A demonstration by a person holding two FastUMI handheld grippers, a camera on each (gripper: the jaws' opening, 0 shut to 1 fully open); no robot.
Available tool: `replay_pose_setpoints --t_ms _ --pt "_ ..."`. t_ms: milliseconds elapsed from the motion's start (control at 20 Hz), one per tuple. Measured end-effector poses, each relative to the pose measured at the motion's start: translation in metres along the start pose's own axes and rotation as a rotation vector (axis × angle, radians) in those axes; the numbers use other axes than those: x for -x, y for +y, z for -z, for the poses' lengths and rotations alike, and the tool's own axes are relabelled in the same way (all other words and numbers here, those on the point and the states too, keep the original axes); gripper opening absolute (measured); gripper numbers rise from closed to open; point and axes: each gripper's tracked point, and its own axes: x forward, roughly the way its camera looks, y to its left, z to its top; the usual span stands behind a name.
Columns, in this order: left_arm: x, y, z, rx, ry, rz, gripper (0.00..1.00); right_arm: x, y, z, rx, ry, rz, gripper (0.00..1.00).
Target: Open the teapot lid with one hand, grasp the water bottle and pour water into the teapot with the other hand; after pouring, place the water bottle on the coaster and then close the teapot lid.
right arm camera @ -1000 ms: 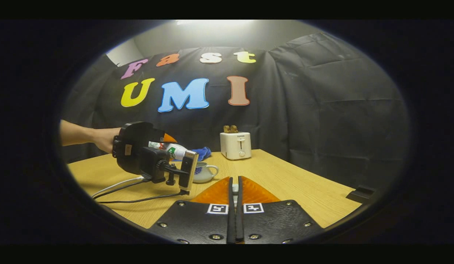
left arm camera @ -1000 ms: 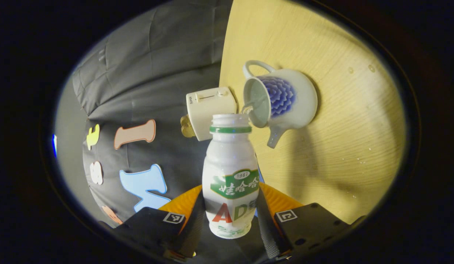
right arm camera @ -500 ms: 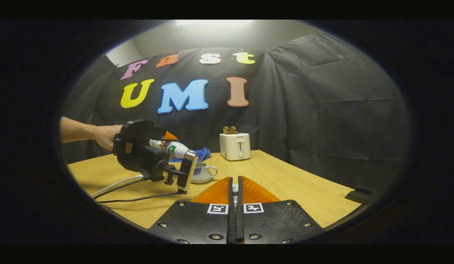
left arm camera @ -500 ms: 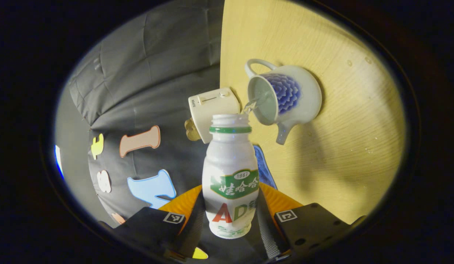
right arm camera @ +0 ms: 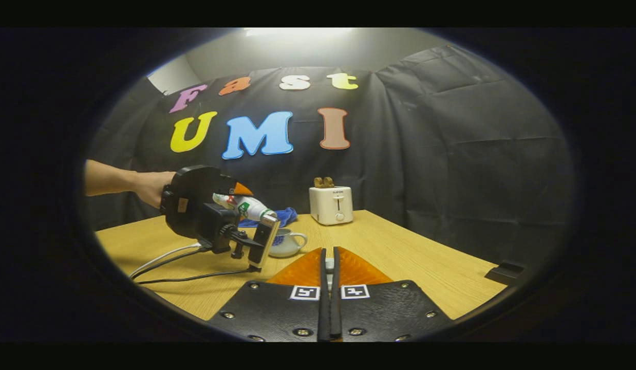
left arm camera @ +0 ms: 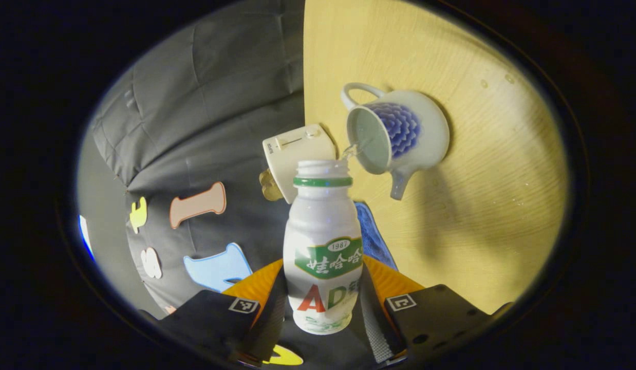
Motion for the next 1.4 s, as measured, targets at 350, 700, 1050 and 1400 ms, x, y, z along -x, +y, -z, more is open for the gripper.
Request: replay_pose_setpoints --t_ms 350,700,1050,1400 --pt "0.003 0.002 -0.006 -0.049 -0.006 -0.004 0.82 -0.001 -0.005 -0.001 0.002 -0.003 0.002 0.01" --pt "0.004 0.003 -0.008 -0.091 -0.006 -0.015 0.75 0.002 -0.009 0.001 -0.019 -0.004 0.0 0.0" --pt "0.005 0.002 -0.01 -0.096 -0.009 -0.025 0.82 0.003 -0.015 0.005 -0.035 0.009 0.008 0.01" --pt "0.0 0.001 -0.004 0.001 -0.029 -0.006 0.75 0.004 -0.01 0.005 -0.033 0.017 -0.002 0.0"
